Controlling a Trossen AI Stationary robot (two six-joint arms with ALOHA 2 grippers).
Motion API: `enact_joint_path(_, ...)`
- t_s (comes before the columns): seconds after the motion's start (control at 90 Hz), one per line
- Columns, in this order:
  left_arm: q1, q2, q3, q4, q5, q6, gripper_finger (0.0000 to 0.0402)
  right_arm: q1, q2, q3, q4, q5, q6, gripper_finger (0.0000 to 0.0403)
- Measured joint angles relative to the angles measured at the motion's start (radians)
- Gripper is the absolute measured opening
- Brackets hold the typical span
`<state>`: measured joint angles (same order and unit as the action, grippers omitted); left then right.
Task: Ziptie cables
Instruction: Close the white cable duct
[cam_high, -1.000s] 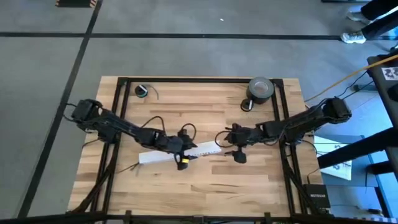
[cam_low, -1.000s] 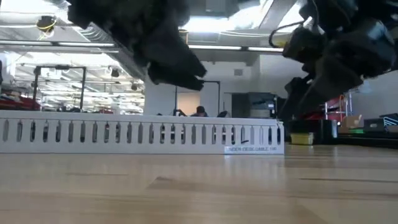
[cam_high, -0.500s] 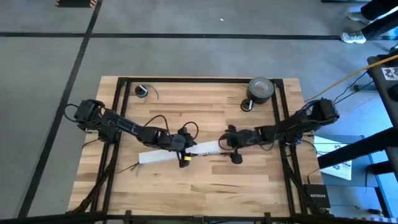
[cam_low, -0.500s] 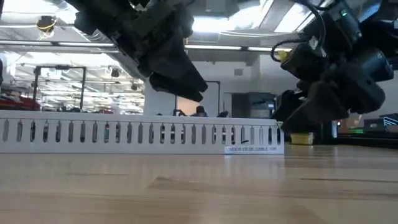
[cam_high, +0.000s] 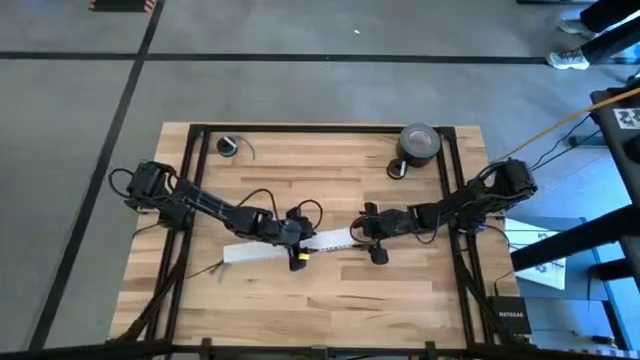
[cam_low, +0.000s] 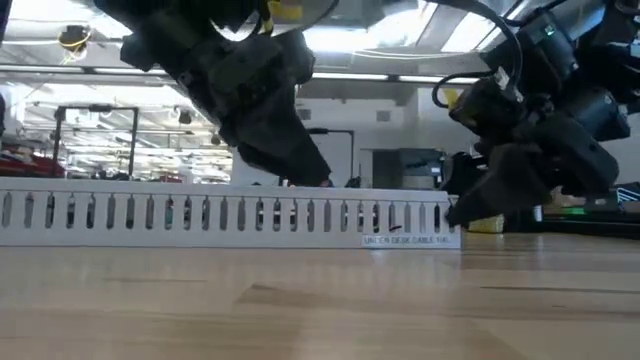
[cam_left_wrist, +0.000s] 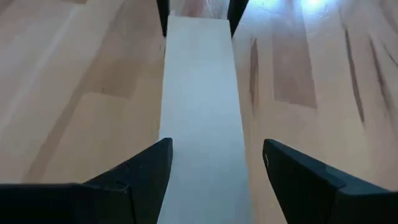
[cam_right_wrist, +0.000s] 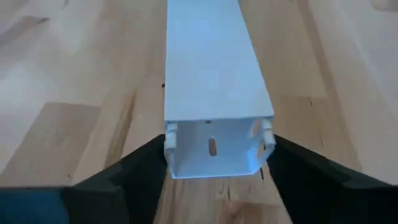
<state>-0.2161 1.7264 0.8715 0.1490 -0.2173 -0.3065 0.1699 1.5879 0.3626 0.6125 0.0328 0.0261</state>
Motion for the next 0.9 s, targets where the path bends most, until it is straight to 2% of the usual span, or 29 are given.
enact_joint_path(0.289, 0.0, -0.001, 0.0, 0.042, 0.018, -0.001, 0.0237, 0.0, 0.0, 0.0, 0.004, 0.0, 0.014, 0.0176)
enact_joint_path(0.9, 0.032, 0.005, 0.001, -0.007, 0.032, 0.022, 0.0237, 0.0, 0.0, 0.001, 0.001, 0.0, 0.021, 0.0172)
